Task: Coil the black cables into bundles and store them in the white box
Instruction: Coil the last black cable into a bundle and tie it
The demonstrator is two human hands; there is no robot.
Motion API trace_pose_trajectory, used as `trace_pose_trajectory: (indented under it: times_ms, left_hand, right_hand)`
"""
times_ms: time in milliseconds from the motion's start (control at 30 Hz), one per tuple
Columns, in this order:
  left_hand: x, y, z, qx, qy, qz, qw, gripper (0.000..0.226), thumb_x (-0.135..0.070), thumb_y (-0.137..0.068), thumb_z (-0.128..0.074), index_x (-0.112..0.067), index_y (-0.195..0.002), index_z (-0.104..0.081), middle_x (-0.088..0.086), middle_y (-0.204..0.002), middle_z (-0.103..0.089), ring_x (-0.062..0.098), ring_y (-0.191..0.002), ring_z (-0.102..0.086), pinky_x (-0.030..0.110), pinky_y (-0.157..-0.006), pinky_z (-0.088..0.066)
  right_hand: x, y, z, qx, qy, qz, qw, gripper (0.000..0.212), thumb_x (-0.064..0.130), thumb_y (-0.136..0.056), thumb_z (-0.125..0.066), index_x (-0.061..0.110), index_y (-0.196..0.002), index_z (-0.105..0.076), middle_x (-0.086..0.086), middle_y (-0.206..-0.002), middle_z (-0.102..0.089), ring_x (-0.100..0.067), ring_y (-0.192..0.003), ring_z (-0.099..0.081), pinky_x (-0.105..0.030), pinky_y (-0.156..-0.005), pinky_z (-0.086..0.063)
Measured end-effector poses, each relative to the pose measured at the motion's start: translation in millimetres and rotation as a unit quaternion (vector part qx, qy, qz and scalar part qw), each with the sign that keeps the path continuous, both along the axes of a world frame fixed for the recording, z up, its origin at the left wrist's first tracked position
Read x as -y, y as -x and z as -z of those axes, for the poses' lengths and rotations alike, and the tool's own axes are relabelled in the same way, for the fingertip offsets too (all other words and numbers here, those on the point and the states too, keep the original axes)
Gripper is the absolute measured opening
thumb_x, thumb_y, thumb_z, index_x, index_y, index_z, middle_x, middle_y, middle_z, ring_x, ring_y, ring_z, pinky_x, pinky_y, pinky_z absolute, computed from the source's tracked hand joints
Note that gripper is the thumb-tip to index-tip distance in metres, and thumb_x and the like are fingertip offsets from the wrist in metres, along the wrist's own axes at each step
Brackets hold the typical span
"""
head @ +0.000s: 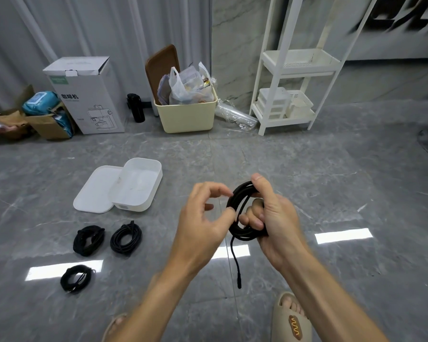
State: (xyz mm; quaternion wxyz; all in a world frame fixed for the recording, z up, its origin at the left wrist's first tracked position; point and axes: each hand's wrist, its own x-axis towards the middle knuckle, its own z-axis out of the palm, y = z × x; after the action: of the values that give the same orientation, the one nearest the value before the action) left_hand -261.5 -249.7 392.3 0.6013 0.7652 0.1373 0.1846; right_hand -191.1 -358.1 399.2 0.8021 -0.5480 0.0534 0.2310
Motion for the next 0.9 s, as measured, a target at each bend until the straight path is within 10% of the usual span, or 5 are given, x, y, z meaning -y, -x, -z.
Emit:
trace_pose_trajectory:
  times_ms: [267, 600, 900]
  left_hand:
    - [13.2, -0.1, 14.2, 0.030, -0.197, -0.081, 0.977, 0.014, -0.027, -0.082, -0.068, -0.029, -0.090, -0.080, -0.013, -0.065, -0.043, 0.012, -0.074, -0.048, 0.011, -0.066, -0.035]
    - [32.4, -2.7, 12.0, -0.076, 0.007, -0.080, 0.994, 0.018, -0.029, -0.088, -0.066, -0.033, -0.071, -0.071, -0.016, -0.067, -0.052, 0.004, -0.063, -0.051, 0.013, -0.062, -0.043]
    - [16.4, -5.4, 5.4, -0.145, 0.149, -0.004, 0.978, 0.026, -0.021, -0.087, -0.064, -0.016, -0.064, -0.053, -0.009, -0.057, -0.057, 0.001, -0.055, -0.050, 0.010, -0.056, -0.039]
  right_hand:
    - [-1.7, 3.1, -2.4, 0.061, 0.069, 0.023, 0.996, 0.045, 0.031, -0.094, -0.065, 0.016, -0.061, -0.040, 0.003, -0.041, -0.028, -0.012, -0.036, -0.028, -0.022, -0.041, -0.036]
    - [-5.8, 4.1, 1.4, 0.066, 0.093, 0.029, 0.993, 0.056, 0.030, -0.089, -0.071, 0.028, -0.038, -0.047, 0.009, -0.040, -0.035, -0.007, -0.032, -0.033, -0.017, -0.035, -0.030]
    - [-2.5, 3.2, 0.9, 0.103, 0.133, -0.015, 0.986, 0.036, 0.034, -0.085, -0.074, 0.003, -0.081, -0.056, 0.003, -0.043, -0.038, -0.013, -0.035, -0.036, -0.023, -0.037, -0.034]
